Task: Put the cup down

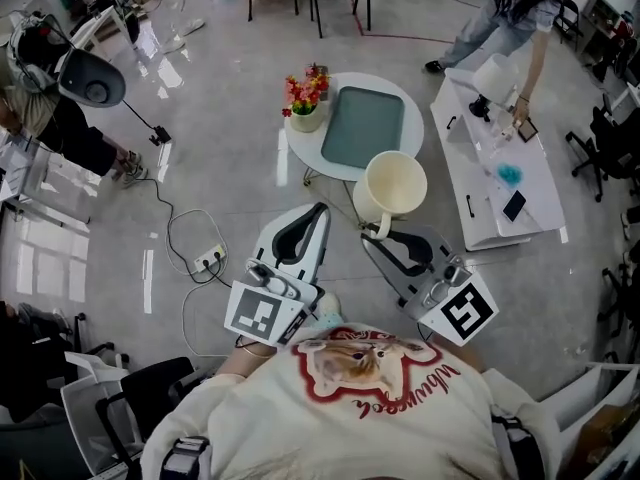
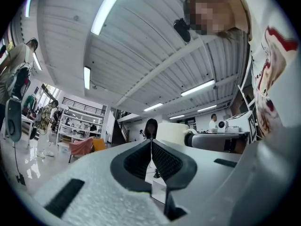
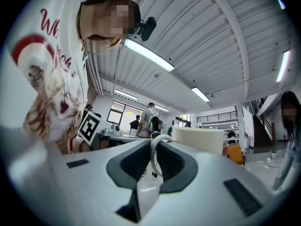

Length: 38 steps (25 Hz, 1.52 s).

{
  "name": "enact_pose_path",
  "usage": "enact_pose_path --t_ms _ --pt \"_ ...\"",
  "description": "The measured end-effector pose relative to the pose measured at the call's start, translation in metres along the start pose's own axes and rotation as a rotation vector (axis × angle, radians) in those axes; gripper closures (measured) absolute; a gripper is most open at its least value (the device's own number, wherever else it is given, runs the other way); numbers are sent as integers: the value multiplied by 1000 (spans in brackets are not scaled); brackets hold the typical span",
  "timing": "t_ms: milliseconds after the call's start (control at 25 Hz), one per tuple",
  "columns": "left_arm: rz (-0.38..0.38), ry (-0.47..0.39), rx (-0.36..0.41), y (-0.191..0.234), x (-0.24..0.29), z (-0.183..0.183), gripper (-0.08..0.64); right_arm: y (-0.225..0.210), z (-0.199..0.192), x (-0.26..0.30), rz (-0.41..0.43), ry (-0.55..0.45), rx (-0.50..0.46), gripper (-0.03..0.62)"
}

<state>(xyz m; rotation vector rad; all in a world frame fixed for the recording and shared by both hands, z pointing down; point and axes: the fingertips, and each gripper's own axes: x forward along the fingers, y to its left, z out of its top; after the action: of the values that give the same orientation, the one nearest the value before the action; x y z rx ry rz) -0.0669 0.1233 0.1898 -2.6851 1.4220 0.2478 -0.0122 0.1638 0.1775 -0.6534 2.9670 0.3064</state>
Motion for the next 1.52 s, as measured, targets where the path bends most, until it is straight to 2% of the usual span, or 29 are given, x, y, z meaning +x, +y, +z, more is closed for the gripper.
enact_pose_path --t_ms 360,560,840,1160,1520 --pt "-54 4 12 44 29 -5 543 -34 -9 37 -43 -16 -6 538" --pt "-66 13 -17 56 40 -9 543 -45 -9 49 -47 -21 -19 538" --pt "-78 16 -16 67 62 -23 543 -70 -21 58 -60 -3 -38 538" --pt "-73 7 -8 91 120 -30 543 -127 -36 80 -27 -30 -42 538" --pt "-23 -19 24 137 208 -32 543 -215 -47 104 25 -33 -68 538"
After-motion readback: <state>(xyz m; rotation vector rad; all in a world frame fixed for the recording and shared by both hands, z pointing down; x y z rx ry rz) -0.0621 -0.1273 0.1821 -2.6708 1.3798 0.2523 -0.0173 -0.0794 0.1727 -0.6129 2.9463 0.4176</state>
